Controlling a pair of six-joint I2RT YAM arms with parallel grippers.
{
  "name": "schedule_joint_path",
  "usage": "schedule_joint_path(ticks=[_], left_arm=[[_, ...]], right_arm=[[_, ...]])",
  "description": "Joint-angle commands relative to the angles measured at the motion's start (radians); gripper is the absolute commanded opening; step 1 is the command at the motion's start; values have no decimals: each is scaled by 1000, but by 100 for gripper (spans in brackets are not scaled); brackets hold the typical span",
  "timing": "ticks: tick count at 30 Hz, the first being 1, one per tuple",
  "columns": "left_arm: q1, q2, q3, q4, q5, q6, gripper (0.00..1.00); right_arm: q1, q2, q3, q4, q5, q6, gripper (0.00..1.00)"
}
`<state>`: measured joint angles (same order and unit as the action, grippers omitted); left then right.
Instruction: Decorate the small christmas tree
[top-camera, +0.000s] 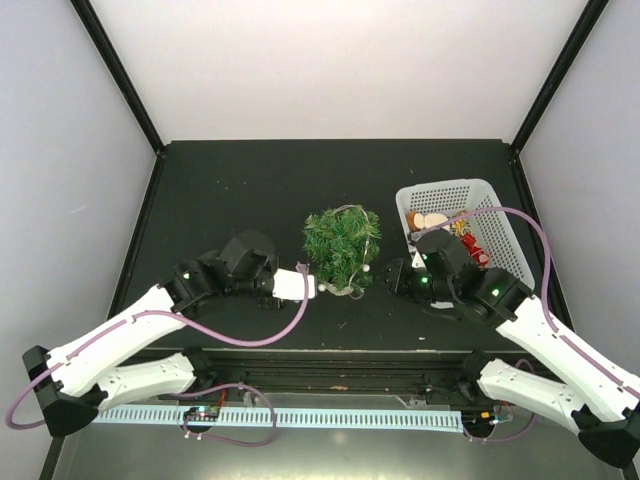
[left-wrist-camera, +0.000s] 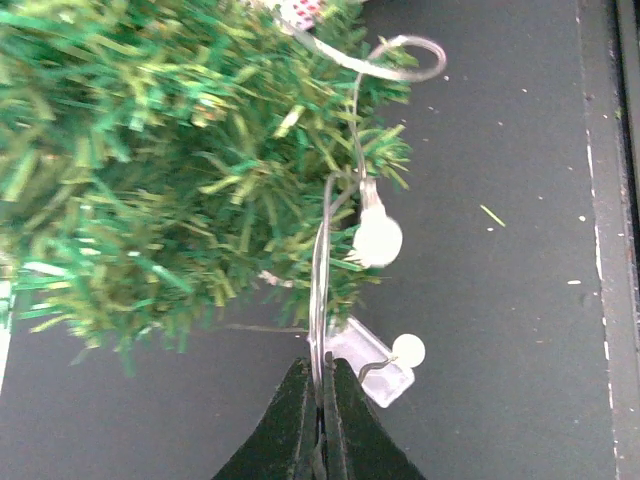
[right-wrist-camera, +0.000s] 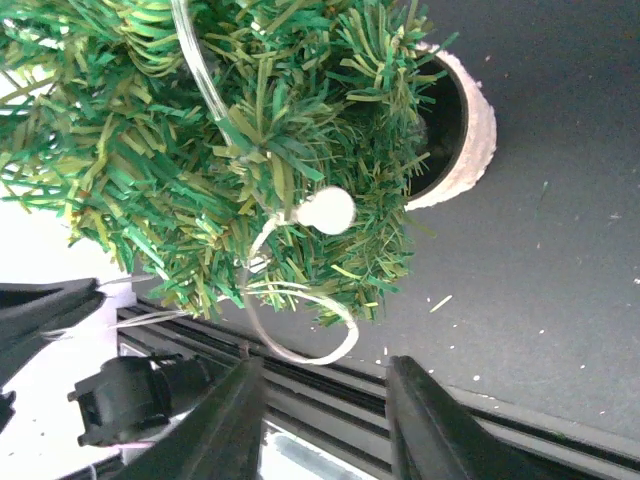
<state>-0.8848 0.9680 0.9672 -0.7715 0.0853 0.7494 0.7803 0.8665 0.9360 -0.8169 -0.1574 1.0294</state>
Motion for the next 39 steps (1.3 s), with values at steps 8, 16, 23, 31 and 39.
schedule_joint_path(ticks=[8,16,23,31,39], left_arm=[[28,-59,113,-112,-62,43,2],[136,-99,86,-121,-89,137,2],[267,-79,91,-75,-83,225,2],[368,21,90,68,-83,299,2],[406,131,130,235,-94,317,2]], right_arm=[[-12,28,37,16,-26,-77,50],[-38,3,50,-32,-18,-101,52],[-41,3,59,-41,-21,-111,52],[-45,9,66,-44,-29,-121,52],[-45,1,65,-50,-35,-119,52]])
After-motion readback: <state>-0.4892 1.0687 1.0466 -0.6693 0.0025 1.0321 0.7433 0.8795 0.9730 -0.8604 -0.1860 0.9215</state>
